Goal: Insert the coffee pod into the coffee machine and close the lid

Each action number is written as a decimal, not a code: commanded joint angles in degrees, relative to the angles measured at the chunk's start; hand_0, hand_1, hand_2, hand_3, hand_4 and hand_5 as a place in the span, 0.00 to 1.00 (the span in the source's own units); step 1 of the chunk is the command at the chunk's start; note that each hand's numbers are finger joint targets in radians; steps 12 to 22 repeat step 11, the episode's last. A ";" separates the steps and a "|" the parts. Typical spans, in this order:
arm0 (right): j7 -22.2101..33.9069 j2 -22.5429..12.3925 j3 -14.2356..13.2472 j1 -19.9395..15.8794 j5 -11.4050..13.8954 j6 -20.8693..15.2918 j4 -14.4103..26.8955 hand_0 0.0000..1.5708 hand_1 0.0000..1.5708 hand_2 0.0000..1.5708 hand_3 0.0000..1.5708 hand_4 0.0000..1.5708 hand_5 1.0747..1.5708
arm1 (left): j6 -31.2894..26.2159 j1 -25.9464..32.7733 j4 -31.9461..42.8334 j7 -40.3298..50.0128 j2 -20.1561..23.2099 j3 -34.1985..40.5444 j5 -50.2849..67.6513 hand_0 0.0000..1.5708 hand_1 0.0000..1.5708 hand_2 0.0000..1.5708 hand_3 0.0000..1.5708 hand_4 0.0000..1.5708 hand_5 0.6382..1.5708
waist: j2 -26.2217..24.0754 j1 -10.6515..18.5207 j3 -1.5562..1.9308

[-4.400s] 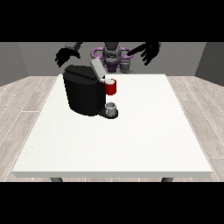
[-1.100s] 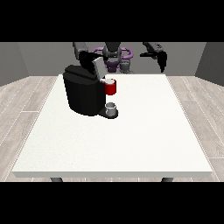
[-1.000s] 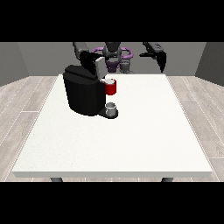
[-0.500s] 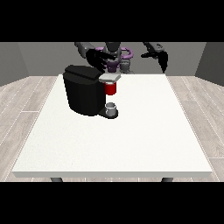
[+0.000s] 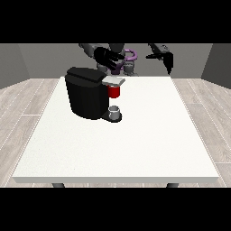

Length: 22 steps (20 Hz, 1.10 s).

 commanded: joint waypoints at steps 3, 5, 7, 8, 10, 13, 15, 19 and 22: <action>-1.46 4.71 2.79 4.47 -2.21 3.81 -4.14 0.00 0.00 0.00 0.00 0.11 1.00 | -1.22 2.57 2.32 -2.79 1.85 2.20 1.21 0.00 0.00 0.00 0.00 0.12 1.00 | -4.66 -3.44 0.00; -6.25 5.13 8.22 10.28 -5.45 1.70 -6.22 0.00 0.00 0.00 0.00 0.22 1.00 | 0.84 0.61 2.72 -2.48 0.61 1.55 0.16 0.00 0.00 0.00 0.00 0.12 1.00 | -5.46 -3.79 0.01; -8.00 5.19 7.58 15.93 -8.82 3.77 -7.65 0.00 0.00 0.00 0.00 0.17 1.00 | 1.25 2.97 2.56 -2.75 -0.70 1.17 0.29 0.00 0.00 0.00 0.00 0.09 1.00 | -8.07 -6.46 0.03; -6.01 5.21 7.99 16.42 -11.39 2.50 -8.99 0.00 0.00 0.00 0.00 0.18 1.00 | 0.90 5.39 3.92 -5.41 -1.84 -0.08 -0.77 0.00 0.00 0.00 0.00 0.13 1.00 | -8.87 -6.62 0.01; -7.16 5.23 13.47 24.30 -13.11 -1.58 -10.47 0.00 0.00 0.00 0.00 0.16 1.00 | 1.82 5.92 3.46 -4.07 -2.40 -0.61 -1.24 0.00 0.00 0.00 0.00 0.12 1.00 | -12.18 -6.87 0.02; -7.07 5.24 10.89 23.69 -12.04 -1.06 -10.69 0.00 0.00 0.00 0.00 0.10 1.00 | 2.09 5.45 3.37 -4.77 -2.06 0.23 -0.73 0.00 0.00 0.00 0.00 0.12 1.00 | -10.53 -8.41 0.01; -7.07 5.24 10.89 23.69 -12.04 -1.06 -10.69 0.00 0.00 0.00 0.00 0.10 1.00 | 2.09 5.45 3.37 -4.77 -2.06 0.23 -0.73 0.00 0.00 0.00 0.00 0.12 1.00 | -10.53 -8.41 0.01; -7.07 5.24 10.89 23.69 -12.04 -1.06 -10.69 0.00 0.00 0.00 0.00 0.10 1.00 | 2.09 5.45 3.37 -4.77 -2.06 0.23 -0.73 0.00 0.00 0.00 0.00 0.12 1.00 | -10.53 -8.41 0.01; -7.07 5.24 10.89 23.69 -12.04 -1.06 -10.69 0.00 0.00 0.00 0.00 0.10 1.00 | 2.09 5.45 3.37 -4.77 -2.06 0.23 -0.73 0.00 0.00 0.00 0.00 0.12 1.00 | -10.53 -8.41 0.01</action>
